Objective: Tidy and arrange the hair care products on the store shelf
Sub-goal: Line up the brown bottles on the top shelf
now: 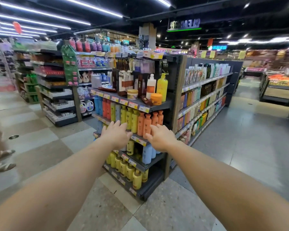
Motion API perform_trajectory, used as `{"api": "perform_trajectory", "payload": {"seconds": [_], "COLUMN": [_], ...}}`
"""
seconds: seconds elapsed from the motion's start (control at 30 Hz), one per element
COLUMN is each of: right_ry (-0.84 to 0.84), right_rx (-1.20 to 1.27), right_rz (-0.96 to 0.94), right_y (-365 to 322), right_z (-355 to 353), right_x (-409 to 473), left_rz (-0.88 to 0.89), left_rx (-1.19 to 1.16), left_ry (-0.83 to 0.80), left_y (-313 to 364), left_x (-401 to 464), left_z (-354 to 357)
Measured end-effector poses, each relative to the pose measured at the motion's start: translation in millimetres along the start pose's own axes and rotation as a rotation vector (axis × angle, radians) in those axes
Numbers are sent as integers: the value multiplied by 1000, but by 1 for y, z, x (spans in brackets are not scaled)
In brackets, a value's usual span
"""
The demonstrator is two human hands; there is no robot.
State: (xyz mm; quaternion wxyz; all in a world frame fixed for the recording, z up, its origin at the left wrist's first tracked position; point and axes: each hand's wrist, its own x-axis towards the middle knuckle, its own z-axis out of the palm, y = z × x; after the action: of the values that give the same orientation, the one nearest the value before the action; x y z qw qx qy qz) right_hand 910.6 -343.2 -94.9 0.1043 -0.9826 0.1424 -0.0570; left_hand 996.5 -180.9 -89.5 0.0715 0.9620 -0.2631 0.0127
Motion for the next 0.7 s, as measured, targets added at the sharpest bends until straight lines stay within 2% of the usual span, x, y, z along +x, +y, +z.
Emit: {"api": "perform_trajectory", "payload": {"seconds": [0.2, 0.7], "right_ry": [103, 79], "right_rx": [26, 6], "right_rz": [48, 39], "right_y": [-30, -19], "right_z": [4, 34], "right_x": [109, 333], "left_rz": [80, 78], "left_rx": [12, -14], "left_ry": [41, 17], "left_y": [-51, -109], "left_x": [107, 324], "left_z": [-20, 0]}}
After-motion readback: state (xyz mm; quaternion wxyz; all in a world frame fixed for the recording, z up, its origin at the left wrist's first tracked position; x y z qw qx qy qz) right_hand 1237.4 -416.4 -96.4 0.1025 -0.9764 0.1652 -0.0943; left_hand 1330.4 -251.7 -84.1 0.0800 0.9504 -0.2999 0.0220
